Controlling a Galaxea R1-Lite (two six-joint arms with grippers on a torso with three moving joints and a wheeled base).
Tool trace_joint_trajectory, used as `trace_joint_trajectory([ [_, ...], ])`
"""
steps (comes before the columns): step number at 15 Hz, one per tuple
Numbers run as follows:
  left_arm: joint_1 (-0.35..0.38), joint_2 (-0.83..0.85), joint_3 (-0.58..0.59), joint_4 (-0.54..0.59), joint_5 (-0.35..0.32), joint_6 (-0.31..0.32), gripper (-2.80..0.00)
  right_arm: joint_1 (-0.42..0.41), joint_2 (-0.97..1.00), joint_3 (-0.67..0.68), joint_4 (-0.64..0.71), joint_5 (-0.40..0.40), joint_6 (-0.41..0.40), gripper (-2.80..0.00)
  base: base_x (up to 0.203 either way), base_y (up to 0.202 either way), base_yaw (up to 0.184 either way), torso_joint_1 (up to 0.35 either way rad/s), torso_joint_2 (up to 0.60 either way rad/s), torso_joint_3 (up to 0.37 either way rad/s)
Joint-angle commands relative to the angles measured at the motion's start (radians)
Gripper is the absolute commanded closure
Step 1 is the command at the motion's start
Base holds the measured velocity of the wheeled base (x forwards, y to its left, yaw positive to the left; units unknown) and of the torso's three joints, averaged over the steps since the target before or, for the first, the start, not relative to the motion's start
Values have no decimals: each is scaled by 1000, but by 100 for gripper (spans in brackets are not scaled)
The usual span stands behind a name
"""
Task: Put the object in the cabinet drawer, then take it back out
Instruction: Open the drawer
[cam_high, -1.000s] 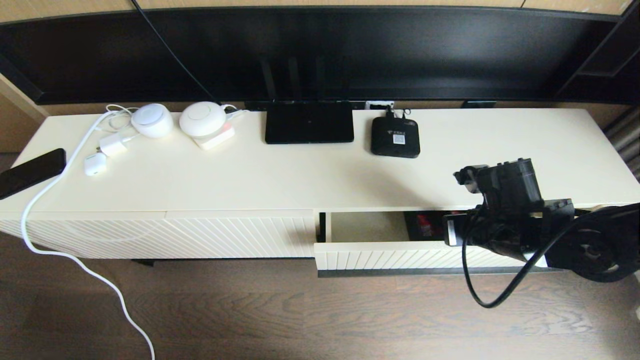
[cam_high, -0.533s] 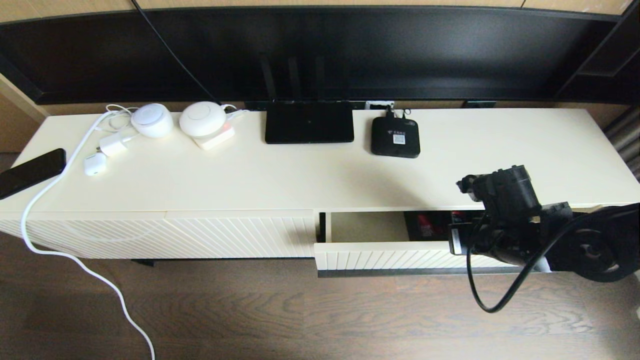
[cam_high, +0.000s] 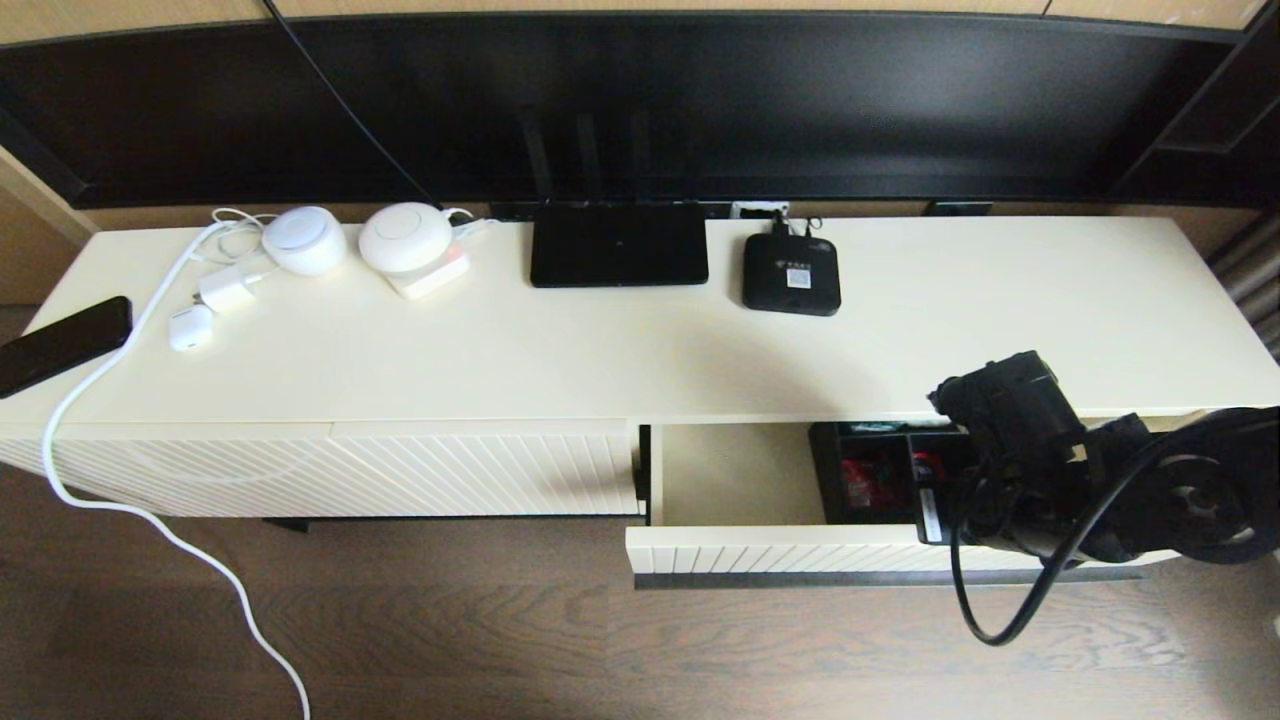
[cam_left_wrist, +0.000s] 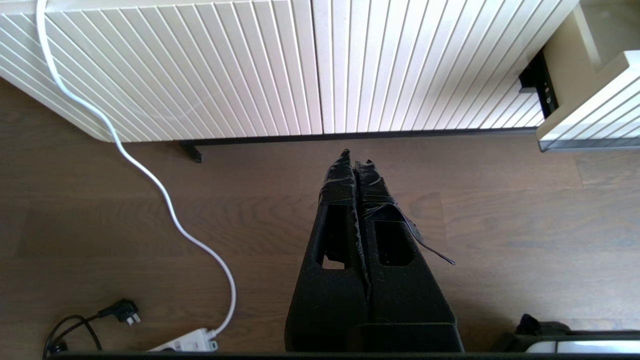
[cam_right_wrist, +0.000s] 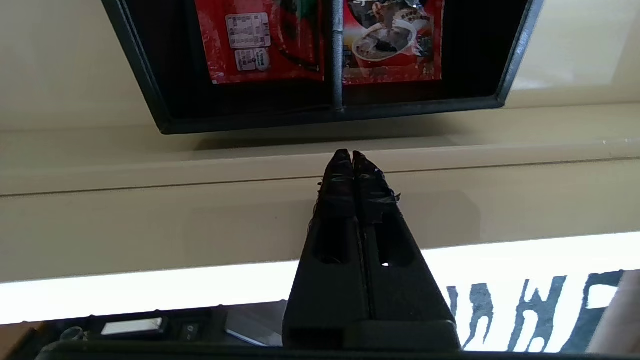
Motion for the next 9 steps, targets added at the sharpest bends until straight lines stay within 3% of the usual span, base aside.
trace_joint_trajectory([
  [1, 0, 2, 1, 0, 0, 0, 0, 7, -15, 23, 8, -2, 19, 0, 0, 0, 0, 0, 0, 0],
  [9, 0, 1, 0, 0, 0, 0, 0, 26, -65, 171, 6, 2, 58, 0, 0, 0, 0, 0, 0, 0],
])
